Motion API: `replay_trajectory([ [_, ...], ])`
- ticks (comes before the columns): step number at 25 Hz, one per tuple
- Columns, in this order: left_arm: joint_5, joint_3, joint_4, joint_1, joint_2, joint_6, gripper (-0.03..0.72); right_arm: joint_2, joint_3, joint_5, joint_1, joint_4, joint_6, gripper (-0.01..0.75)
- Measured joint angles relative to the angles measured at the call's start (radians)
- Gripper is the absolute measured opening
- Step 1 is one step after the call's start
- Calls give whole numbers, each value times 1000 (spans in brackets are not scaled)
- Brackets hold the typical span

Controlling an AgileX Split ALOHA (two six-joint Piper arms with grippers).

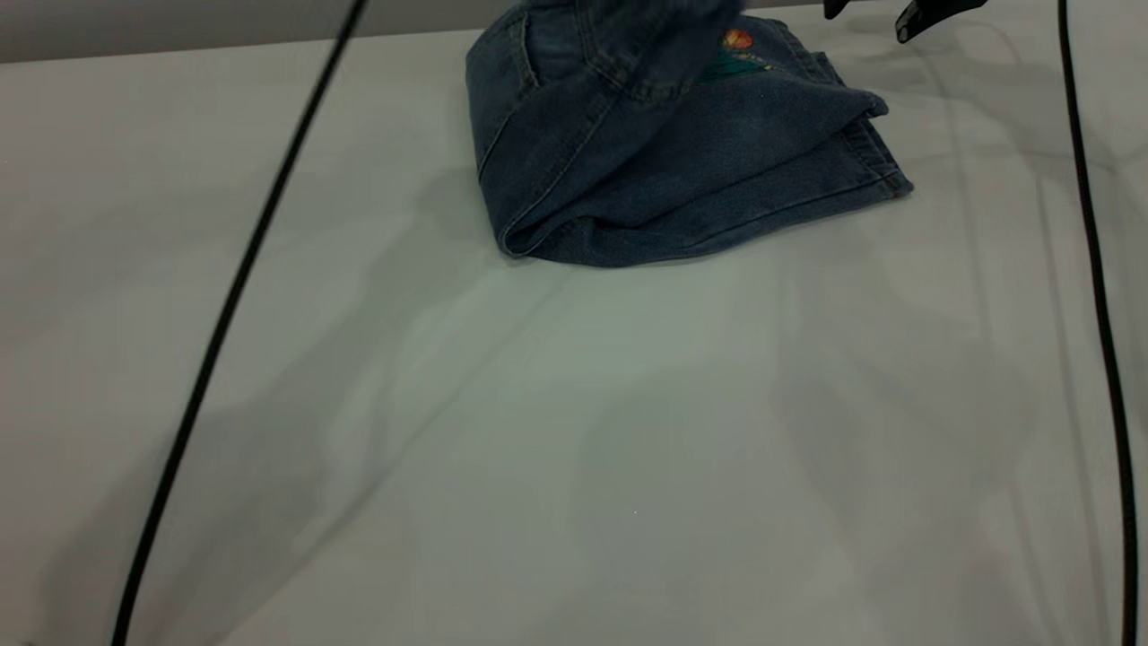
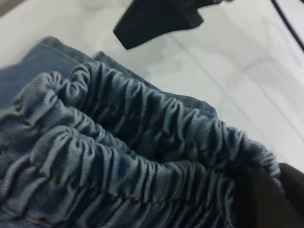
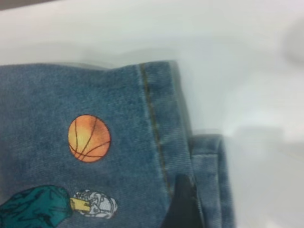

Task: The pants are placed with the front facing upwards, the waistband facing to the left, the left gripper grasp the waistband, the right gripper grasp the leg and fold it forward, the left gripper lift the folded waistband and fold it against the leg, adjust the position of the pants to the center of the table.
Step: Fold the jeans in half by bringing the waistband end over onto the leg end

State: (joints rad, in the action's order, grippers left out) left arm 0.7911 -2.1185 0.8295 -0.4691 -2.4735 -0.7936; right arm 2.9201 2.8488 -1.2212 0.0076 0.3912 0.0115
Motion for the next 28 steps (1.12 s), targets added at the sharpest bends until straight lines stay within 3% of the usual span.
replay_trajectory([
  [8, -118, 0, 7, -51, -73, -39, 97, -4, 0, 0, -30, -4, 0, 500],
  [10, -157, -1, 16, -53, -69, -64, 153, -6, 0, 0, -38, -5, 0, 500],
  [16, -171, -1, 92, -54, -66, -64, 461, -26, 0, 0, -70, -5, 0, 500],
  [19, -163, -1, 134, -54, -65, -63, 545, -52, 0, 0, -91, 2, 0, 500],
  [23, -98, -8, 113, -50, -38, -54, 566, -93, 0, 0, -101, 62, 12, 500],
  [28, 47, -72, -85, -50, -9, 106, 570, -152, 0, -1, -98, 120, 25, 500],
])
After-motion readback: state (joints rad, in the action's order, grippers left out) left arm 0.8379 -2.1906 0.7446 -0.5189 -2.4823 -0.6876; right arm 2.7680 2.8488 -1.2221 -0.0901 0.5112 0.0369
